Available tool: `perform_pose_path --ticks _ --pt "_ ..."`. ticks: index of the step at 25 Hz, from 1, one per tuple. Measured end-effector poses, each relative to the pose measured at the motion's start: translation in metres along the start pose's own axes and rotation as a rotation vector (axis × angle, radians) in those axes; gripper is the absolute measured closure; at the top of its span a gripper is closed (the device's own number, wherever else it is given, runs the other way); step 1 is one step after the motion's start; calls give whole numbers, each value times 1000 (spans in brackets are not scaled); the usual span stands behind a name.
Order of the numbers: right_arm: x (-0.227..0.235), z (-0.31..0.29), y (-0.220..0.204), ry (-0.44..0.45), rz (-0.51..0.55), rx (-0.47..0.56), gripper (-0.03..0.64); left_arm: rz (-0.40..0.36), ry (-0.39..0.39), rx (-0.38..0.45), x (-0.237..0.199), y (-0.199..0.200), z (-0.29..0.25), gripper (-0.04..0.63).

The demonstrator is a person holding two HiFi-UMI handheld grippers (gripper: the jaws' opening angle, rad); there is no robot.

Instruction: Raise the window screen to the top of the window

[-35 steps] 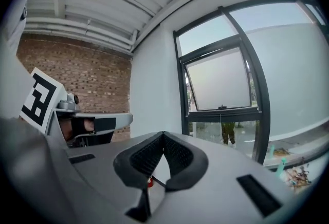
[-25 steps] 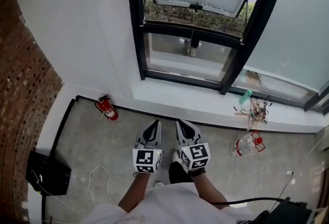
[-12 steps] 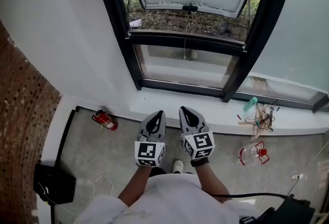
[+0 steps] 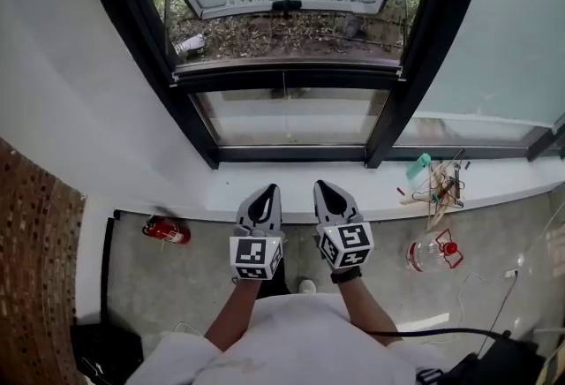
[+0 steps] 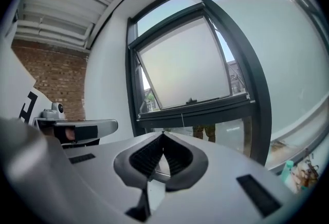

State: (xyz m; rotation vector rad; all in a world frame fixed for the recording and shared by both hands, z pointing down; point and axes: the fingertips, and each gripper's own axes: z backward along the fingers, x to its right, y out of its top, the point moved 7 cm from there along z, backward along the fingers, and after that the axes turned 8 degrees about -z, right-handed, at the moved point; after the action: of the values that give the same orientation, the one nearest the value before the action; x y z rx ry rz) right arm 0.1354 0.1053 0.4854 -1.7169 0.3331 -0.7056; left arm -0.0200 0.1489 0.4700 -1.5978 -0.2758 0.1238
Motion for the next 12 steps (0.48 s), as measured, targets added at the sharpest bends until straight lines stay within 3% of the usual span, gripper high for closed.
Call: perform_pose_path --ticks 7,12 --pt "20 -108 34 -49 39 -1 618 -6 -66 51 -73 11 -104 595" --pt "19 -184 57 -67 89 13 618 -68 -89 65 -130 16 -167 595"
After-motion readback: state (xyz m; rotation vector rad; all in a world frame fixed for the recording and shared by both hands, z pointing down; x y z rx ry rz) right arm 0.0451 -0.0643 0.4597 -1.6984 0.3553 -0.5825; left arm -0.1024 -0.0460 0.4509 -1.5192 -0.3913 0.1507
